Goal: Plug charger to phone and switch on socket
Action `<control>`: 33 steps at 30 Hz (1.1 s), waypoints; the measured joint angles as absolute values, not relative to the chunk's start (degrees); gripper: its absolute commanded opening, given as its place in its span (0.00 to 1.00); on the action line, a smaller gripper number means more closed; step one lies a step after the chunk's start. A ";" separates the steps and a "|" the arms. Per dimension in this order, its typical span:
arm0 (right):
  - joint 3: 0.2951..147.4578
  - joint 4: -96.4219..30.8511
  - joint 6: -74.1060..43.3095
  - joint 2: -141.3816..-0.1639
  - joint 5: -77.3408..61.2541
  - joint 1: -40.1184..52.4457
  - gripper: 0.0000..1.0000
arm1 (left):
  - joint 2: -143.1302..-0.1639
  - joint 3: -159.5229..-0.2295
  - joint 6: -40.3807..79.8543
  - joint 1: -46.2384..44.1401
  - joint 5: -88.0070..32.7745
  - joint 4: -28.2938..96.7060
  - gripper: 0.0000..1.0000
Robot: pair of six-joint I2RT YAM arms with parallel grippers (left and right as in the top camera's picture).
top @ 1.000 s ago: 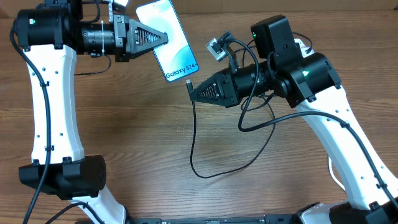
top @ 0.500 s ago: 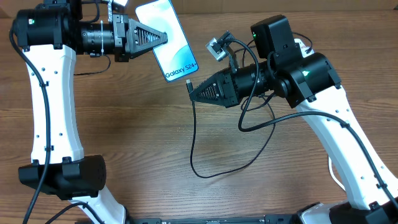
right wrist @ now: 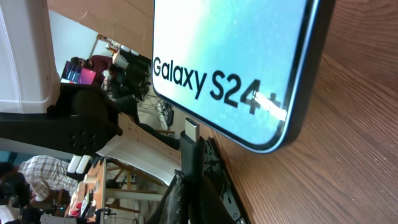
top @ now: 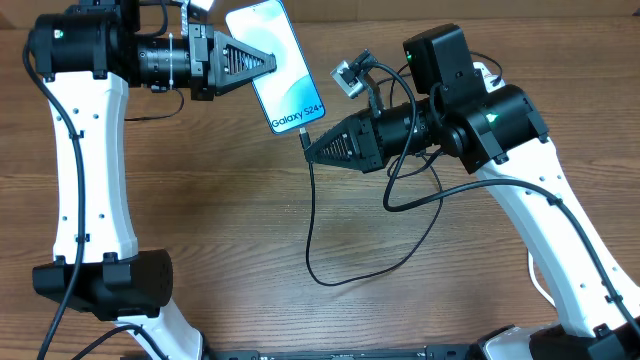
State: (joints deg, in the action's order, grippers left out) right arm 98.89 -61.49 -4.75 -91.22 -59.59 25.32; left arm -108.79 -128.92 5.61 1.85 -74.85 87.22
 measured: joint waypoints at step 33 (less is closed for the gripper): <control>98.89 -62.15 -4.75 -91.22 -58.92 25.32 0.04 | -108.79 -128.92 5.58 1.85 -74.85 87.22 0.04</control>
State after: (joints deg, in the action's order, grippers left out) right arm 98.89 -62.15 -4.75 -91.22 -58.92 25.32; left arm -108.79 -128.92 5.58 1.85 -74.85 87.22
